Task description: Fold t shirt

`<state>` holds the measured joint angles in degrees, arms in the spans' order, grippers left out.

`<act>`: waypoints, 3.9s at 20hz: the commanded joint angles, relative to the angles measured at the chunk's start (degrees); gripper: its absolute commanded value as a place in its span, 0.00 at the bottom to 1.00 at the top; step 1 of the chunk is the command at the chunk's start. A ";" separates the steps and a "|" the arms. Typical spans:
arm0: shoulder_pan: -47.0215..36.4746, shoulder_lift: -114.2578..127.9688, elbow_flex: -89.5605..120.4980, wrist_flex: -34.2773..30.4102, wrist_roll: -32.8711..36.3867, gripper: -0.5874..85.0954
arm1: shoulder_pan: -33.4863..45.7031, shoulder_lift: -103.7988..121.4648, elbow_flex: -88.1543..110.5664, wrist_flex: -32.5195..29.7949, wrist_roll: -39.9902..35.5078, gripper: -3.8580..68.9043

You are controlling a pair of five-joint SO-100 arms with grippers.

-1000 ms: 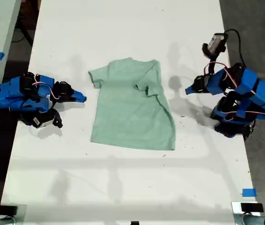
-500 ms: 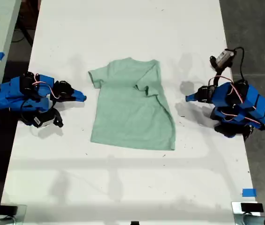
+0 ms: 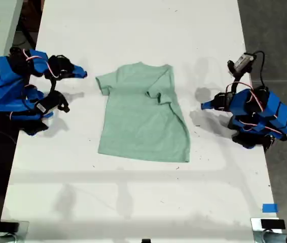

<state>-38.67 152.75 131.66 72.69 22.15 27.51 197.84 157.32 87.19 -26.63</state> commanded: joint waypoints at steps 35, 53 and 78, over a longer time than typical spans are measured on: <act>-10.72 -42.45 -7.12 -21.36 16.44 0.01 | -2.64 2.64 -0.44 0.53 0.70 0.08; 10.81 -91.41 -76.29 -16.79 19.34 0.11 | -3.78 2.64 -0.35 0.70 1.41 0.08; 11.69 37.88 42.89 -15.73 -9.32 0.01 | -4.04 2.64 -0.26 0.62 1.49 0.08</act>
